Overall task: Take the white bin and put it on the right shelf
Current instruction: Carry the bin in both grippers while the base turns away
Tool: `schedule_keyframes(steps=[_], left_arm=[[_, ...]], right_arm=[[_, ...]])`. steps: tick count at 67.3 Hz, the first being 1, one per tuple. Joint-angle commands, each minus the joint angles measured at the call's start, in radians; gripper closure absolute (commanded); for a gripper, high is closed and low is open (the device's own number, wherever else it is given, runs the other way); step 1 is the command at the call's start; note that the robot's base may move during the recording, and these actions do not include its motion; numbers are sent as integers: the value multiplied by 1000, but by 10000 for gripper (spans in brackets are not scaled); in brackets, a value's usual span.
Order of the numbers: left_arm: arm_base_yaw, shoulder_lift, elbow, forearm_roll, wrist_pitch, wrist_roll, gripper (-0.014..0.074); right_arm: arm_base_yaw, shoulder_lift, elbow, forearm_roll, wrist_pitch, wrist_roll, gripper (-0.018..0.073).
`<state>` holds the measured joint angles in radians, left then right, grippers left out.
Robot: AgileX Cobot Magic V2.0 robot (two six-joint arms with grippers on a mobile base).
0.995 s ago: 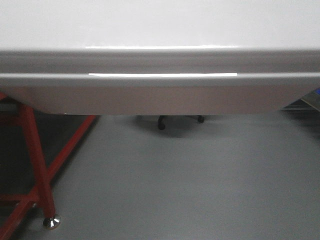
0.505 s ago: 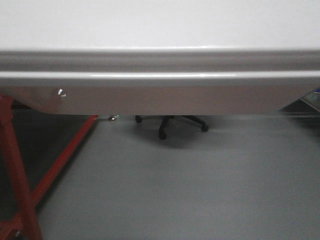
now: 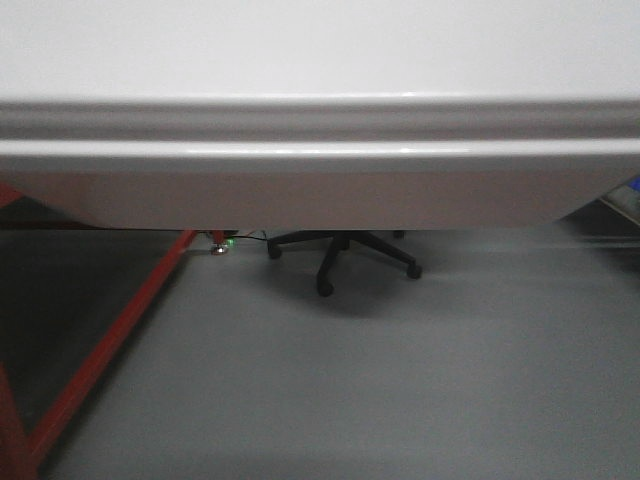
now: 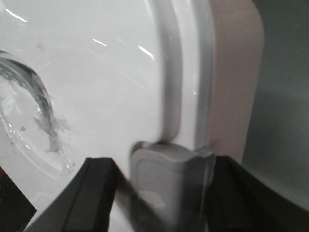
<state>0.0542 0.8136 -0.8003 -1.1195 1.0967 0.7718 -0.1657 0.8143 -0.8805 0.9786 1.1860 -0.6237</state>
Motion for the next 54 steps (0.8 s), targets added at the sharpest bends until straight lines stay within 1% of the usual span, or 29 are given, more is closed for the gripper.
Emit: schedule_keyframes(steps=[1,54], left_arm=[[-14,-6,-31,-140,25,14,391],[-14,-6,-31,-140,25,14,391]], right_arm=[[8,-10,-28,179,126,-6,215],[8,-10,-28,179,126,-6,215]])
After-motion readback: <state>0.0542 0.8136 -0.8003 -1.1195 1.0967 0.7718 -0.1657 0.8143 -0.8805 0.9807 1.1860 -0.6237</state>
